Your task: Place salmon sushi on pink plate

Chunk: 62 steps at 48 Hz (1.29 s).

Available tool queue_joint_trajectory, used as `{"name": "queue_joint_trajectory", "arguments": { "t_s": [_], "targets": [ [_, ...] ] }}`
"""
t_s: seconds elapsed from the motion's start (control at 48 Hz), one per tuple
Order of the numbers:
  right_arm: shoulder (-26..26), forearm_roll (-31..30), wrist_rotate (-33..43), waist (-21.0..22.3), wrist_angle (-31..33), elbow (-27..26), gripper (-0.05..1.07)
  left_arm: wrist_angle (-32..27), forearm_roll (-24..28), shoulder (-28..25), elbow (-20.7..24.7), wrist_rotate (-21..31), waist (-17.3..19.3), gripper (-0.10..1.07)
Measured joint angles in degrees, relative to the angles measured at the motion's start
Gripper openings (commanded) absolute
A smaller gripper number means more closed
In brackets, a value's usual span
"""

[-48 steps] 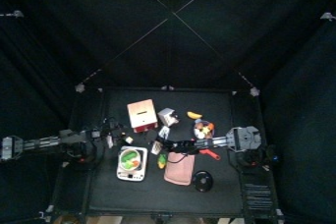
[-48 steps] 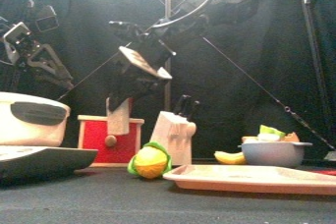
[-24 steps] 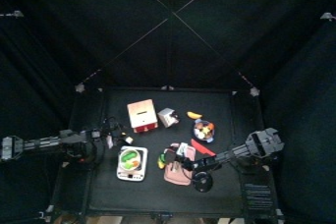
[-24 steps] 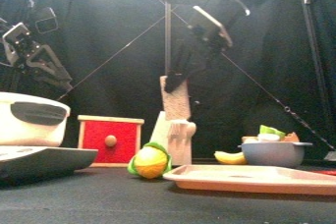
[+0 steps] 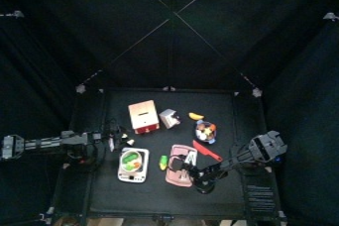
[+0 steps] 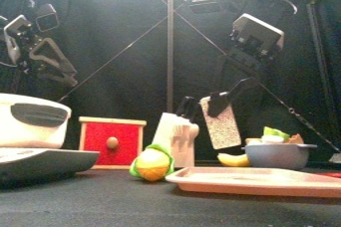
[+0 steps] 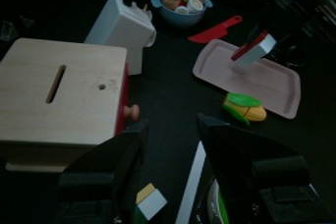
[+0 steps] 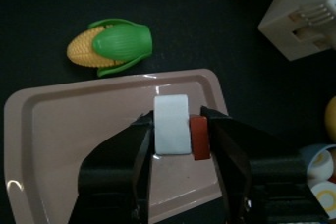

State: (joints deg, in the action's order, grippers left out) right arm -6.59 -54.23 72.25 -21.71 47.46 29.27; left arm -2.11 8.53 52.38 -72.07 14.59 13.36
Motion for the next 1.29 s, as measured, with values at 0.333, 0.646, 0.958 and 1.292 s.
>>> {"name": "queue_joint_trajectory", "arguments": {
  "t_s": [0.333,0.646,0.958,1.292],
  "targets": [
    [-1.32,3.87,0.00,0.18,-0.09,0.26,0.74,0.00,0.00,-0.26,-0.88,0.00,0.00,0.82],
    [-1.23,4.48,0.00,0.18,-2.29,0.53,0.92,-0.09,-0.09,-0.26,-0.79,0.09,-0.09,0.82],
    [-1.23,5.01,0.00,0.18,-2.99,0.62,0.98,-0.09,-0.09,-0.26,-0.88,0.09,-0.09,0.82],
    [-1.23,5.54,0.00,-0.09,-3.60,0.53,0.99,-0.26,-0.18,-0.26,-0.88,0.09,-0.09,0.82]
  ]
}}
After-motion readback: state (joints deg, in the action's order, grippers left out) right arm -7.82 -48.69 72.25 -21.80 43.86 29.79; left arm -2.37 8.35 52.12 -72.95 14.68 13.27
